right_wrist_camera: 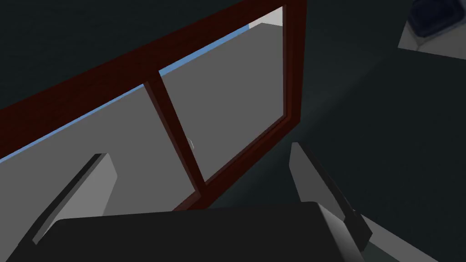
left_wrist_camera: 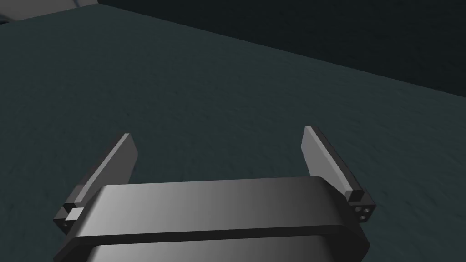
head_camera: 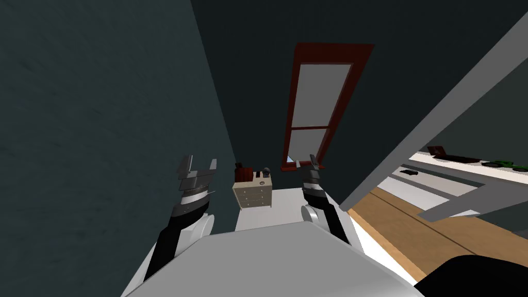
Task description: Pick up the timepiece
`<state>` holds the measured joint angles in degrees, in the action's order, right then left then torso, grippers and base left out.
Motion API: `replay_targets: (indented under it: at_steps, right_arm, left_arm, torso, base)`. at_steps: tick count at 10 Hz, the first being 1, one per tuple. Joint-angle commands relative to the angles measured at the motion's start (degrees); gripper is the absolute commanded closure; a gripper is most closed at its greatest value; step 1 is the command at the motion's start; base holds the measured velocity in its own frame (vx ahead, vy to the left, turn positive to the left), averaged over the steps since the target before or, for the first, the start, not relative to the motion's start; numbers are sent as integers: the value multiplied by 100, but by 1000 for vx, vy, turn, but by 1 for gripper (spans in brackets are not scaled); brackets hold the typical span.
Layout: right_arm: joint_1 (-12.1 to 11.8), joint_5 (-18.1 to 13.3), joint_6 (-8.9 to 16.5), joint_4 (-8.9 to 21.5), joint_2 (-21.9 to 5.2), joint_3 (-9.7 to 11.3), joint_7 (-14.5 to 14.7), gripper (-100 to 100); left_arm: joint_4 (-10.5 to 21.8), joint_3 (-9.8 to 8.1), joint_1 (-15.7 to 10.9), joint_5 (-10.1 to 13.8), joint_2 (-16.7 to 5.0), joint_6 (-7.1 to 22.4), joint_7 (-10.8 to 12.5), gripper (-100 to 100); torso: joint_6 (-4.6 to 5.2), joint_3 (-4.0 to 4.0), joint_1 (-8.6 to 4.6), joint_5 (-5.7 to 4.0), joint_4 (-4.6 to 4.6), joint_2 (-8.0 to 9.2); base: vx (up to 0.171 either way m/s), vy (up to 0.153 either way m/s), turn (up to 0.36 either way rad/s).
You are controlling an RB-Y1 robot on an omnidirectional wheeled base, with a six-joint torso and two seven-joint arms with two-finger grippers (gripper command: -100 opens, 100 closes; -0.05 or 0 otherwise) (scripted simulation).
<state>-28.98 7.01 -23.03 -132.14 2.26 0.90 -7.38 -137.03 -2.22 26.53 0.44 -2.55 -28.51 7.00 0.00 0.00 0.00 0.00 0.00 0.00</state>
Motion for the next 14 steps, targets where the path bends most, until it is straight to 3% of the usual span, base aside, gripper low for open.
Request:
replay_targets:
  at_steps: [1, 7, 10, 14]
  right_arm:
    - [-20, -100, 34, 55, -247, 19, 19, -100]
    - [-157, -679, 275, 507, -1078, 89, 171, -100]
    - [-274, -1088, 476, 914, -1530, 124, 314, -100]
    - [-453, -1686, 792, 1712, -2174, 206, 569, -100]
  left_arm:
    - [0, 0, 0, 0, 0, 0, 0, 0]
    - [0, 0, 0, 0, 0, 0, 0, 0]
    - [0, 0, 0, 0, 0, 0, 0, 0]
    - [0, 0, 0, 0, 0, 0, 0, 0]
  torso:
    - [0, 0, 0, 0, 0, 0]
    - [-1, -10, -12, -3, -4, -18]
    - [-1, -12, -11, -3, -5, -21]
    - [-1, -12, -12, -3, -5, -21]
  base:
    - [19, -6, 63]
    - [40, -25, 139]
    - [50, -26, 255]
    - [43, -30, 376]
